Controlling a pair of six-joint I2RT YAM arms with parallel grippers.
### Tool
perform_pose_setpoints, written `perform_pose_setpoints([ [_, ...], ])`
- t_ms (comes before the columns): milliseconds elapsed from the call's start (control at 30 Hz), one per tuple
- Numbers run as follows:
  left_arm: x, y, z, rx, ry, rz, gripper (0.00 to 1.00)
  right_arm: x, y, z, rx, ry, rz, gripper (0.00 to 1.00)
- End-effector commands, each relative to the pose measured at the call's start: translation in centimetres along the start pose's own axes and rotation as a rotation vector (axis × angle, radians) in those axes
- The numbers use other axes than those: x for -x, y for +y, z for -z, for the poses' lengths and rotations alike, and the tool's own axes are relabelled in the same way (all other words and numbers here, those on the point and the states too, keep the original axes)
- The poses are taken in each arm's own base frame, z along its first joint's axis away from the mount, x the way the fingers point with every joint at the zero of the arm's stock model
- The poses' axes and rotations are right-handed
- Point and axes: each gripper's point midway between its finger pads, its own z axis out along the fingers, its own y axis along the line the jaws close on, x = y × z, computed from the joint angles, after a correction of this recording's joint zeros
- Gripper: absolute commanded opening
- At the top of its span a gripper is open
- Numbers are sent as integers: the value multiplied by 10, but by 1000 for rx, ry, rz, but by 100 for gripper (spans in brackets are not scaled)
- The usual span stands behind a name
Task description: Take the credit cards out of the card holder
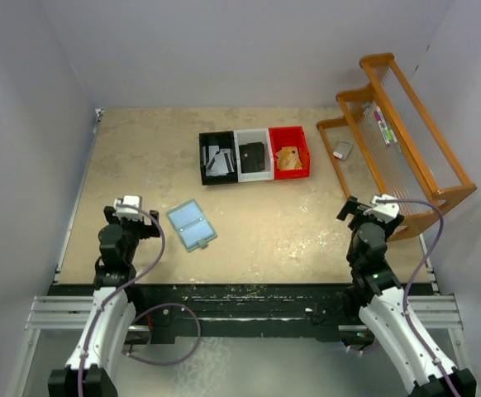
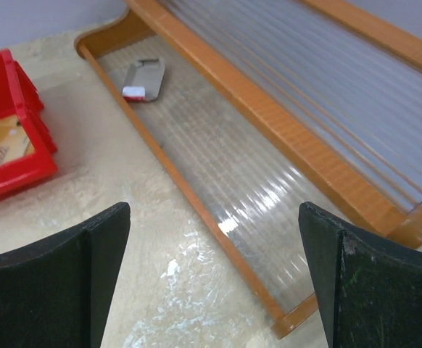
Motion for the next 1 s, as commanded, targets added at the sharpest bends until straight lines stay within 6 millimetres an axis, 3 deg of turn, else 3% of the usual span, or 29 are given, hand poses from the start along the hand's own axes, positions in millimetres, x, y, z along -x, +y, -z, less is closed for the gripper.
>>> perform_pose_setpoints([
  [0,7,9,11,67,-118,36,99,-11,19,-9,76,17,73,100],
  [33,7,11,12,84,-117,48,99,-14,28,-12,110,32,69,100],
  [167,5,14,9,97,-89,50,99,-16,35,-22,120,5,133,100],
  [333,6,9,13,71,-111,36,99,-19,34,-15,142,12,91,100],
  [500,5,10,11,72,-98,36,99,-11,50,1,303,-57,114,100],
  [700,5,6,7,49,-91,27,99,-14,47,-1,287,-42,147,100],
  [800,6,9,10,67,-98,35,99,-16,56,-4,314,-24,138,100],
  [967,6,10,10,76,-98,39,99,-12,21,-2,138,-66,22,100],
])
